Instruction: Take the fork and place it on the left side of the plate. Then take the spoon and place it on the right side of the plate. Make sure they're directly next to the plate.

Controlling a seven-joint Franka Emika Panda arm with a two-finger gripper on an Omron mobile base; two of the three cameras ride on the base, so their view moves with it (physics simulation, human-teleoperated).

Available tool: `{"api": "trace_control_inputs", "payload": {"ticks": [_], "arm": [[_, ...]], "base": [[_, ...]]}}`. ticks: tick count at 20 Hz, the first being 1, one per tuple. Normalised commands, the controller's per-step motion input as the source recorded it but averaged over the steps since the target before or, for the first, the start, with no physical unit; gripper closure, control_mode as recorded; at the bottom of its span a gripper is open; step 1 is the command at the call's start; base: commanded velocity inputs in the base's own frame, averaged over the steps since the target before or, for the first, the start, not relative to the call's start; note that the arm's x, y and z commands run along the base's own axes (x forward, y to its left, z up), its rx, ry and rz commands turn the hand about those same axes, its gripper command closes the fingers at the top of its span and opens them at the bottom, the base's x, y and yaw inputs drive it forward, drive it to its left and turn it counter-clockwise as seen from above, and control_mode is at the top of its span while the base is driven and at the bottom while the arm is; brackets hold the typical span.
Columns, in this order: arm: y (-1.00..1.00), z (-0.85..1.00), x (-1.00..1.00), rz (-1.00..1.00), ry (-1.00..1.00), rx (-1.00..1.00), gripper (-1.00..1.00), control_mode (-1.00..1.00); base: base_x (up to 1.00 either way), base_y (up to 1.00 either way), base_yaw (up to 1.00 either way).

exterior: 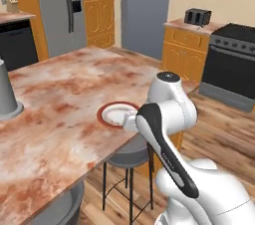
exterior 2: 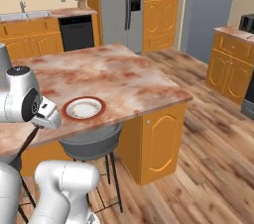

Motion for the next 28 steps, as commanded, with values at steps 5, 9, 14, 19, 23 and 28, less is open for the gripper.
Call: {"api": "trace_control_inputs", "payload": {"ticks": [5, 9, 14, 19, 23, 28], "arm": [[0.00, 0.00, 0.00, 0.00, 0.00, 0.00, 1.00, 1.00], [0.00, 0.00, 0.00, 0.00, 0.00, 0.00, 1.00, 1.00], [0.00, 0.00, 0.00, 0.00, 0.00, 0.00, 1.00, 1.00], [0.00, 0.00, 0.00, 0.00, 0.00, 0.00, 1.00, 1.00], [0.00, 0.00, 0.00, 0.00, 0.00, 0.00, 1.00, 1.00], [0.00, 0.00, 0.00, 0.00, 0.00, 0.00, 1.00, 1.00]], "base": [[0.19, 0.00, 0.62], [0.17, -0.06, 0.23], [0.00, 0.00, 0.00], [0.00, 0.00, 0.00], [0.00, 0.00, 0.00], [0.00, 0.00, 0.00]]}}
